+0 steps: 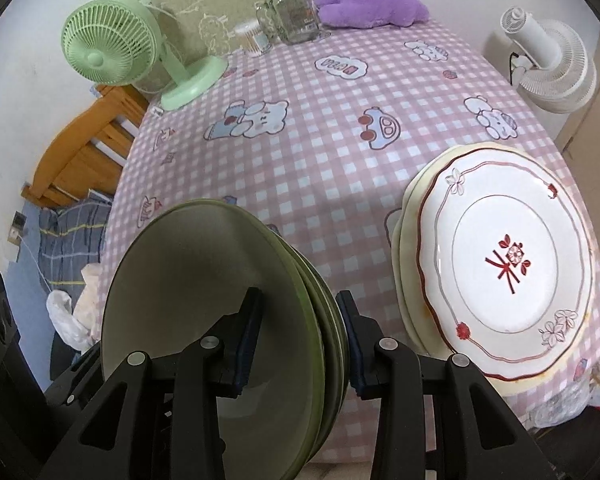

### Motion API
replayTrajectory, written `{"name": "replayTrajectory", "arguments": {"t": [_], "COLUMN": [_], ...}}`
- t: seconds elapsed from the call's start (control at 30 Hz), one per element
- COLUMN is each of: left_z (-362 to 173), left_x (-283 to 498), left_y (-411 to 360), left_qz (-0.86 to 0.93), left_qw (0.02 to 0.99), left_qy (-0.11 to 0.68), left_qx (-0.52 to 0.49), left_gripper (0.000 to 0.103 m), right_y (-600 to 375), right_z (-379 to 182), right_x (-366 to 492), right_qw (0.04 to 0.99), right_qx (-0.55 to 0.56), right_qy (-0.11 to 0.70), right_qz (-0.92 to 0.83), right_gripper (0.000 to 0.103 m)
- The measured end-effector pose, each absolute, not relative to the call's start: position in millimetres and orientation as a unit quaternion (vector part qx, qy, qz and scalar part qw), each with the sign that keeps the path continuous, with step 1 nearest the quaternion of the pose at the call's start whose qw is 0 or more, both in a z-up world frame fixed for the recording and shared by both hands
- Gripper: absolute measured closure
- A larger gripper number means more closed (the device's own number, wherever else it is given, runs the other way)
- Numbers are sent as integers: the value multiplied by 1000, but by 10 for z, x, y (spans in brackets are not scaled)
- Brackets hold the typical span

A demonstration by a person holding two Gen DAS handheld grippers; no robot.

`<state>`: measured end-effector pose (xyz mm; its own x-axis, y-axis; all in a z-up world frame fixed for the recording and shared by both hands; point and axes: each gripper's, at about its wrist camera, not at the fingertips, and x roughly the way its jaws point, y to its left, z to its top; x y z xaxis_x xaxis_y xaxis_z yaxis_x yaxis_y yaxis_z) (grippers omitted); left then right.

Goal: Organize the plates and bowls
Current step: 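Lift the nested bowls with both grippers and carry them over the plate stack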

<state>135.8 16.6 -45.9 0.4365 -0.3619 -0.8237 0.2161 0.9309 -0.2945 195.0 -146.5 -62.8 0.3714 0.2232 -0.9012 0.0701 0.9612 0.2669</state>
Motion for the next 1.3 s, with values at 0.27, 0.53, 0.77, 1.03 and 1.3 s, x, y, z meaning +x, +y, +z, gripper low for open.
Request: {"name": "replayTrajectory", "arguments": {"t": [0.27, 0.53, 0.77, 1.03, 1.3], "left_z": [-325, -232, -208, -192, -215], "left_x": [1322, 1286, 1269, 1277, 1352], "left_y": [8, -304, -638, -1008, -1360], "left_qz": [-164, -135, -120, -117, -117], "left_qw": [855, 866, 867, 868, 867], "left_qy": [487, 476, 478, 476, 477], "left_qx": [-66, -70, -75, -79, -84], "left_gripper": [52, 52, 52, 52, 51], "right_y": [-1594, -1876, -2194, -2594, -2962], "right_z": [-441, -371, -334, -305, -317], "right_x": [1890, 1945, 1979, 2005, 2086], "right_qw": [828, 831, 828, 827, 828], "right_qx": [141, 132, 124, 114, 109], "right_qy": [540, 535, 540, 542, 543], "right_qz": [51, 78, 93, 94, 90], "right_gripper": [63, 63, 63, 63, 63]}}
